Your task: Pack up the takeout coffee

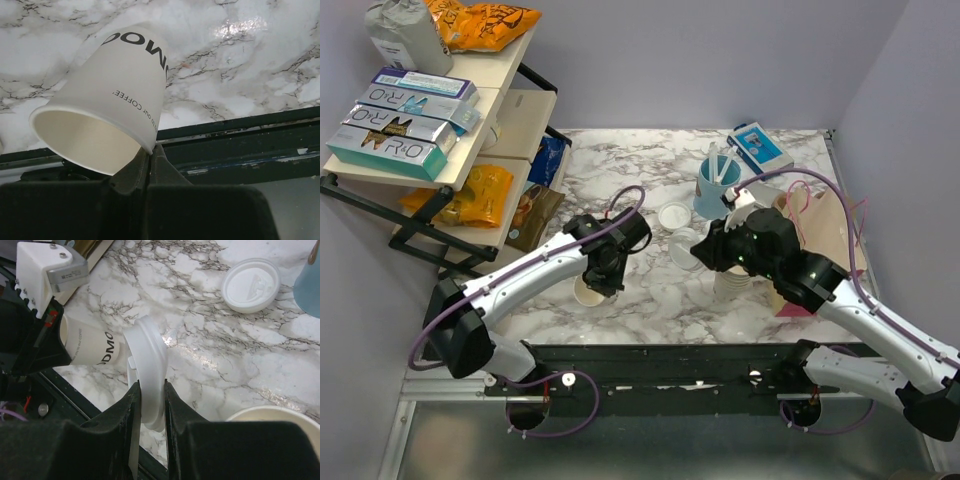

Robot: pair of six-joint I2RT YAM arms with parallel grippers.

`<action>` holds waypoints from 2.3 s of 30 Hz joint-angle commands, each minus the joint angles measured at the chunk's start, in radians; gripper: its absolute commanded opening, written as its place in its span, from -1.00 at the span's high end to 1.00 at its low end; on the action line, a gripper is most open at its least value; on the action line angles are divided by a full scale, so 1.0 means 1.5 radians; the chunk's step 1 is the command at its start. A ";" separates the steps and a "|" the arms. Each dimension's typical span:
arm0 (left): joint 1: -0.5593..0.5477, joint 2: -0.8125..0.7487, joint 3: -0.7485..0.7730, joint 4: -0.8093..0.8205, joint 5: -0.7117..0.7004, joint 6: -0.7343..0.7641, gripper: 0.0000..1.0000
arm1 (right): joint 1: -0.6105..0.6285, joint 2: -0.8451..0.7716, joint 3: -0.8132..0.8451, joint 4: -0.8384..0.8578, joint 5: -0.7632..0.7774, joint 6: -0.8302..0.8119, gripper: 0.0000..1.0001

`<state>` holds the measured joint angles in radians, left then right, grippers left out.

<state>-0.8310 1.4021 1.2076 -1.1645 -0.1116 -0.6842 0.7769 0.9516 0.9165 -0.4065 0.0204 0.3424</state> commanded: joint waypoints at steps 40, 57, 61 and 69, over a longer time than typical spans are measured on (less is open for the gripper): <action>0.130 -0.410 -0.179 0.163 0.019 -0.068 -0.98 | 0.087 0.265 0.116 0.114 -0.227 0.092 0.51; 0.135 -0.608 -0.347 0.272 -0.027 -0.210 -0.98 | 0.091 0.414 0.148 0.170 -0.239 0.185 0.39; 0.135 -0.585 -0.353 0.270 -0.026 -0.212 -0.98 | 0.090 0.420 0.152 0.154 -0.220 0.185 0.28; 0.136 -0.540 -0.373 0.314 -0.015 -0.210 -0.98 | 0.090 0.425 0.156 0.120 -0.220 0.151 0.04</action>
<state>-0.6338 0.5652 0.6601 -0.7433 -0.1238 -0.9901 0.9085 1.5688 1.1118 -0.1825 -0.3187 0.6010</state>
